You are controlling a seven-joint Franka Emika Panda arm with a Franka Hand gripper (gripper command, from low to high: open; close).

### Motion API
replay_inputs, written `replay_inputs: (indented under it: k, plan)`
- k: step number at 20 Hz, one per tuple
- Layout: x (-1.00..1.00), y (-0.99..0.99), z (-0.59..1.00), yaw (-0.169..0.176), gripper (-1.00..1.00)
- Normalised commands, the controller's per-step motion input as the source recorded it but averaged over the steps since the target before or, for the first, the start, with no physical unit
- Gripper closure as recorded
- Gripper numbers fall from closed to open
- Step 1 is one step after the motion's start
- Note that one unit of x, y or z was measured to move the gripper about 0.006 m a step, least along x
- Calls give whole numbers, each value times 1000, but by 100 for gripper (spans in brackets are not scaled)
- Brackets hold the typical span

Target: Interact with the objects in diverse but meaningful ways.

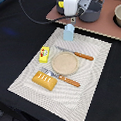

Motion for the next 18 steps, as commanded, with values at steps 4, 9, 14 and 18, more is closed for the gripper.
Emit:
replay_inputs:
  k: [4, 9, 14, 18]
  plan:
    - [144, -36, -224, 43, -100]
    - [29, 0, -283, 49, -100]
    - [0, 0, -279, 55, -100]
    - [-10, -14, -269, 47, -100]
